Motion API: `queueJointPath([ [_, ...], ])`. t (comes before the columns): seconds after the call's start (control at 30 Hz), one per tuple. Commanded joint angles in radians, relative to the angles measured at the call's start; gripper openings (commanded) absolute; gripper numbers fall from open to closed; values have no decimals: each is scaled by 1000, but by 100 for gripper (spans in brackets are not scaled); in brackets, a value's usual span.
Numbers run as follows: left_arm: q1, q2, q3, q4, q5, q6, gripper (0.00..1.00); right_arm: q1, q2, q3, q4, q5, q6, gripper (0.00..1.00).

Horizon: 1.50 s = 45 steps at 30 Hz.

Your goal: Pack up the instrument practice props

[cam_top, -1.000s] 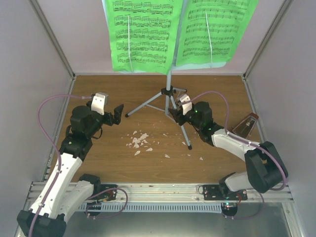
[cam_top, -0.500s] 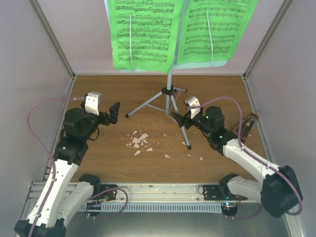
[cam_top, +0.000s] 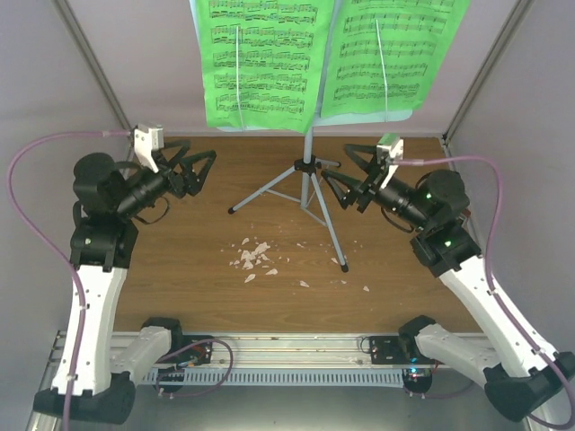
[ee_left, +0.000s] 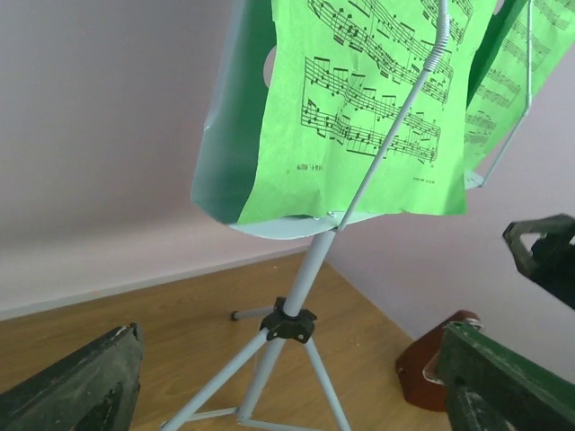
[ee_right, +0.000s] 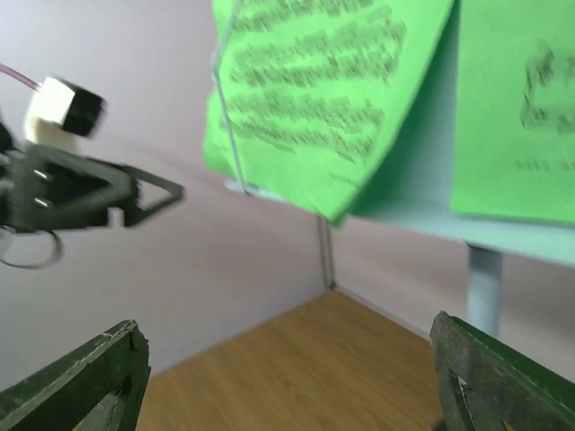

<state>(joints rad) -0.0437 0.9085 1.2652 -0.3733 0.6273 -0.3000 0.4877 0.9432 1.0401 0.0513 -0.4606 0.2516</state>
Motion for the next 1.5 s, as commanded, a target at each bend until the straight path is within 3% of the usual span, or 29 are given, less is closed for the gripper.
queueJointPath([
  [0.0,39,64,67,67,177,-89,87,-3,49,84,-33,-125,147,86],
  [0.33,83,170,197,106,275,-141,71,51,160,200,18,-189,175,78],
  [0.5,88,197,212,131,322,-175,58,73,166,199,31,-192,169,77],
  [0.93,88,255,272,59,273,-128,58,107,172,181,47,-201,142,76],
  [1.47,66,307,317,23,326,-114,56,118,191,174,37,-190,111,75],
])
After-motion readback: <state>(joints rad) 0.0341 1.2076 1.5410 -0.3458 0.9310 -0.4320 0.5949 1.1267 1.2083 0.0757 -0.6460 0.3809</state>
